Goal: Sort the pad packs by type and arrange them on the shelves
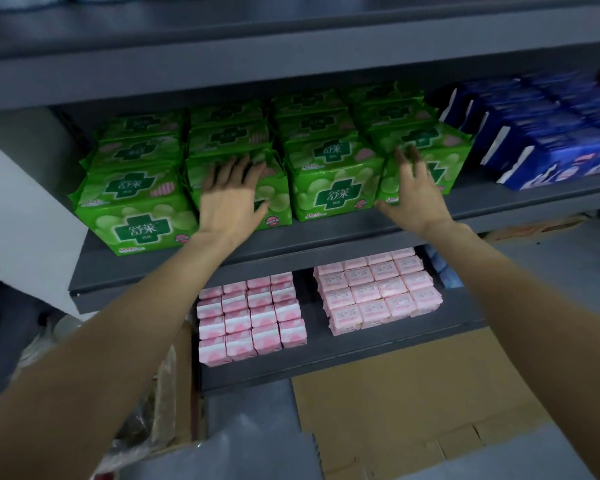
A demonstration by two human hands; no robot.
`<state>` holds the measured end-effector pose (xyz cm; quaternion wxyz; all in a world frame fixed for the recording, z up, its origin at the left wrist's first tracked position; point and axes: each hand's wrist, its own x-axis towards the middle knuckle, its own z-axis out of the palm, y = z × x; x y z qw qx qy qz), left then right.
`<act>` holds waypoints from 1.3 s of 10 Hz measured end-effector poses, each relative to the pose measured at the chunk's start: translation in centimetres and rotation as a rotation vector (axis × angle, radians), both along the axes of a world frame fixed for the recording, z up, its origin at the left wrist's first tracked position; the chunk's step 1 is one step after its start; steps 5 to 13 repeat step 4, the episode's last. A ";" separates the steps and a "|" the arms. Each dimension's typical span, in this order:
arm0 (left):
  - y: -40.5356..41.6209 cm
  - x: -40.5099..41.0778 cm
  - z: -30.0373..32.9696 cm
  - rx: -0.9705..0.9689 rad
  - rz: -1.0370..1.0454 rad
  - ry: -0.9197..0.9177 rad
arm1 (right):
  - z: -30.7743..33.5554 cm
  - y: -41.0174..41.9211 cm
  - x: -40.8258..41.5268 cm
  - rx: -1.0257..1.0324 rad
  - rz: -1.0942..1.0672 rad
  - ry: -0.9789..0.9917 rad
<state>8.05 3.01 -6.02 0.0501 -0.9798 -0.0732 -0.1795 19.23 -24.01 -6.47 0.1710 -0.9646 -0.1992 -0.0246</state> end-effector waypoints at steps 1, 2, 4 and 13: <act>-1.3 -0.2 0.3 -0.015 0.031 -0.025 | 0.2 -0.8 0.4 0.029 0.072 0.034; -3.6 -0.9 1.1 -0.072 0.046 -0.102 | 1.0 -2.2 0.5 0.022 0.142 0.076; -7.4 -3.6 2.6 -0.387 0.188 -0.213 | 4.5 -3.9 -2.3 0.139 0.167 -0.206; -7.4 -3.6 2.6 -0.387 0.188 -0.213 | 4.5 -3.9 -2.3 0.139 0.167 -0.206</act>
